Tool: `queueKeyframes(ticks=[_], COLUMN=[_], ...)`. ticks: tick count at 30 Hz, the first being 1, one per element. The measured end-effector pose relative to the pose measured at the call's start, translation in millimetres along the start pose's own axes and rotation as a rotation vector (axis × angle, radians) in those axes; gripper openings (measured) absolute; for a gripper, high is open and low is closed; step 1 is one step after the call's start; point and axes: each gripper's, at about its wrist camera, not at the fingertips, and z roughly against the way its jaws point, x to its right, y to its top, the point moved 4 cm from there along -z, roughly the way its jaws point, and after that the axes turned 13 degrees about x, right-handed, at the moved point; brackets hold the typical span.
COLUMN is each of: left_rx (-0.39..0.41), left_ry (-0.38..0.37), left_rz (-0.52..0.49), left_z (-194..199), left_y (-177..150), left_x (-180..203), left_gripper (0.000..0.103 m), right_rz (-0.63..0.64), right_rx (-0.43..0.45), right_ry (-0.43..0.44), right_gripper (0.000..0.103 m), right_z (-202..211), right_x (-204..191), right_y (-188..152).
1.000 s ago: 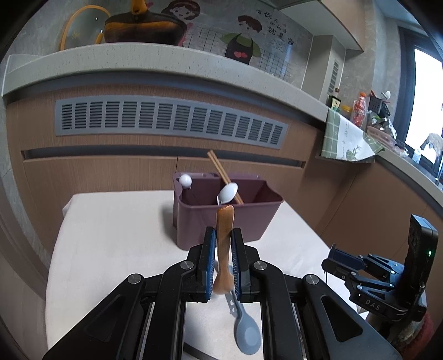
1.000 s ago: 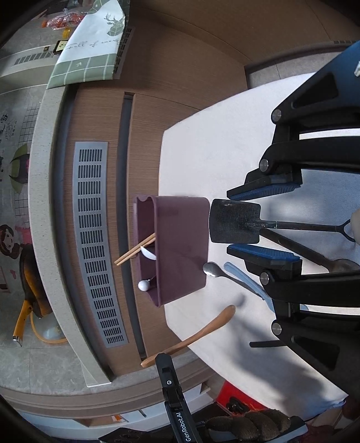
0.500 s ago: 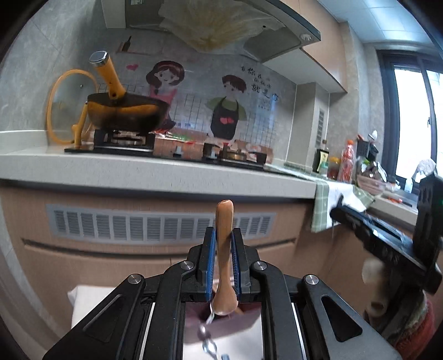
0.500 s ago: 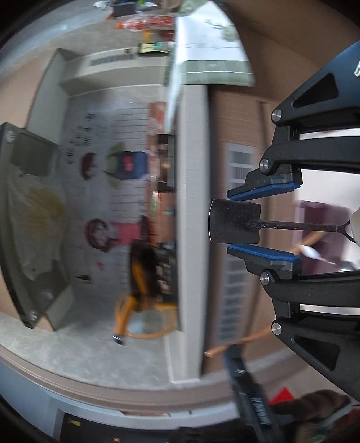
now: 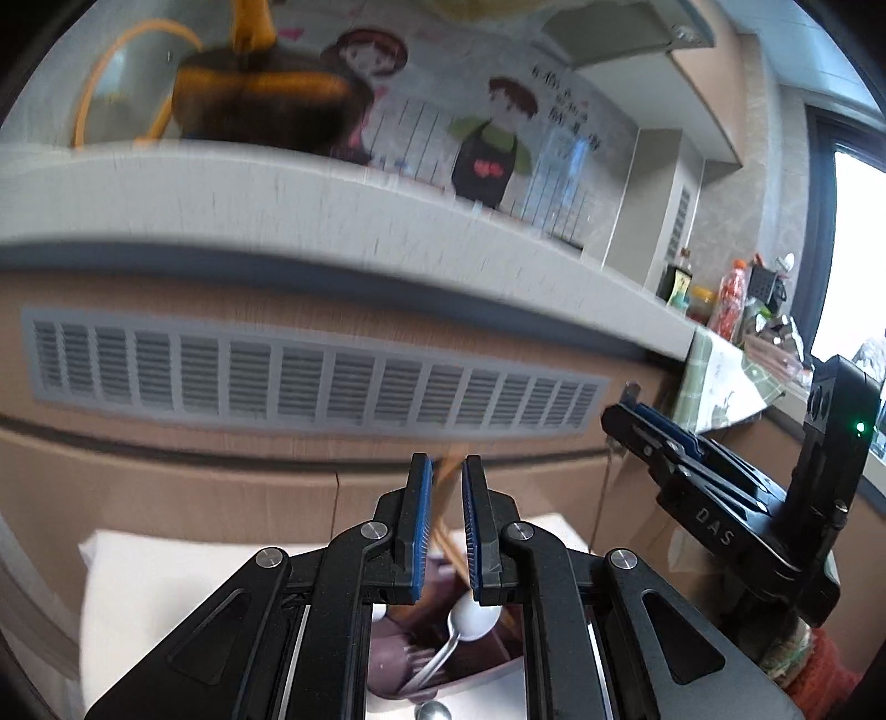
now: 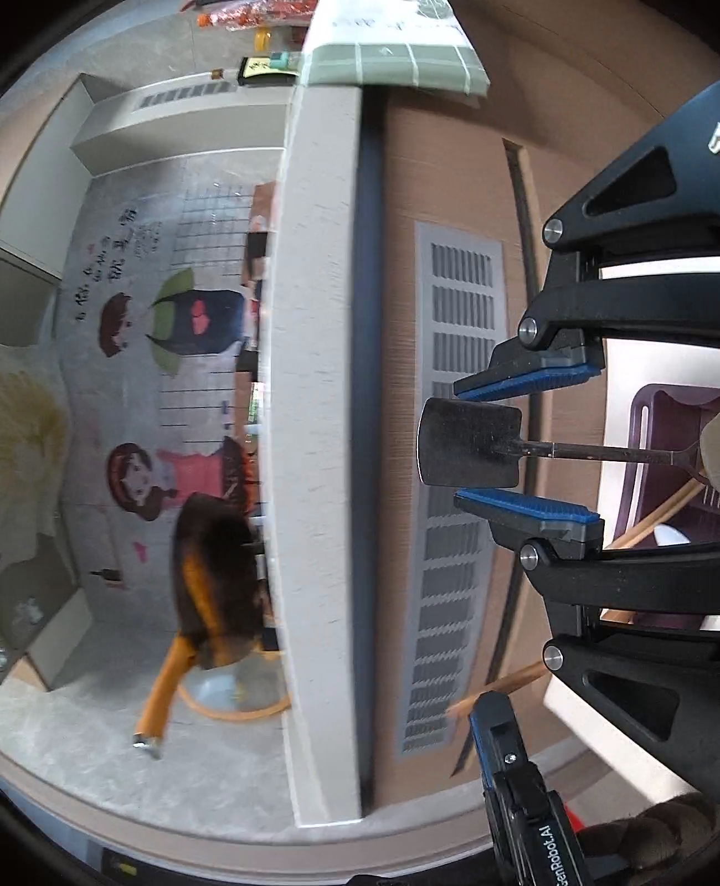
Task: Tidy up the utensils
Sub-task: 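Lift the wooden spoon and turner over the maroon holder and open both tools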
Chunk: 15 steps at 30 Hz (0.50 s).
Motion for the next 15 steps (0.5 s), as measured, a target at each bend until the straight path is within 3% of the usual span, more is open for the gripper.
queueKeyframes(ticks=[4, 7, 15], left_rx=[-0.078, -0.127, -0.156], left_ry=[-0.025, -0.040, 0.044], left_rz=[0.043, 0.069, 0.042], left_z=[-15.1, -21.1, 11.3], left_y=[-26.8, -44.6, -69.3], left_x=[-6.3, -6.8, -5.4], left_gripper=[0.012, 0.014, 0.030], right_rz=[-0.016, -0.075, -0.065], right_rx=[-0.054, -0.162, -0.238], right_ry=[0.009, 0.065, 0.037], right_gripper=[0.030, 0.031, 0.033], right_z=[-13.9, -21.7, 19.4], right_x=[4.5, 8.7, 21.9], right_y=[-24.2, -47.4, -75.0])
